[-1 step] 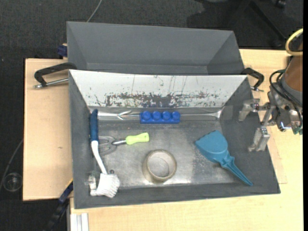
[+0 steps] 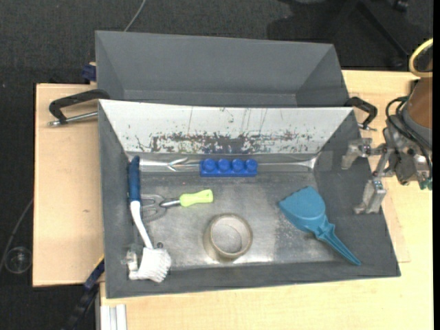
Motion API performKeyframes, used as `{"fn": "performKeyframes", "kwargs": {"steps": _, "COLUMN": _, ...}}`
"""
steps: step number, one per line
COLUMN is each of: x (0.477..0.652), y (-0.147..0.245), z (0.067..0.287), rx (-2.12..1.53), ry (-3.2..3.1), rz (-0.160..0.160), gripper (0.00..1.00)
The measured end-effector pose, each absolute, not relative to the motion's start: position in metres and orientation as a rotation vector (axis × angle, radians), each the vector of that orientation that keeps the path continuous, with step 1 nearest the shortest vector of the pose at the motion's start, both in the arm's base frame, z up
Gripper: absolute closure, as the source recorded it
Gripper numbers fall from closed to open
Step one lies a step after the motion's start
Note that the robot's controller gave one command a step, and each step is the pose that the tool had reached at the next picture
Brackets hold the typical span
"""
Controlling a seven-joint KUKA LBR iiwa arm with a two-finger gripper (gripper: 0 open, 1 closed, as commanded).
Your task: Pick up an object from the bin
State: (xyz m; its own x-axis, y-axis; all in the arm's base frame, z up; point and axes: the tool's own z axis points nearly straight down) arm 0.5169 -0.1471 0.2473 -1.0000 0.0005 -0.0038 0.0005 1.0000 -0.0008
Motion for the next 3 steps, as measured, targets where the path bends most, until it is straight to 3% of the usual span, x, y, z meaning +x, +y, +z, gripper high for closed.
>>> {"fn": "performKeyframes", "kwargs": {"steps": 1, "x": 0.508, "y": -0.142, "z": 0.171, "rx": 0.167, "ry": 3.134, "rz": 0.002, "gripper": 0.0}}
{"fn": "performKeyframes", "kwargs": {"steps": 2, "x": 0.497, "y": -0.128, "z": 0.15, "rx": 0.239, "ry": 3.132, "rz": 0.003, "gripper": 0.0}}
{"fn": "performKeyframes", "kwargs": {"steps": 3, "x": 0.499, "y": -0.153, "z": 0.145, "rx": 0.34, "ry": 3.115, "rz": 0.003, "gripper": 0.0}}
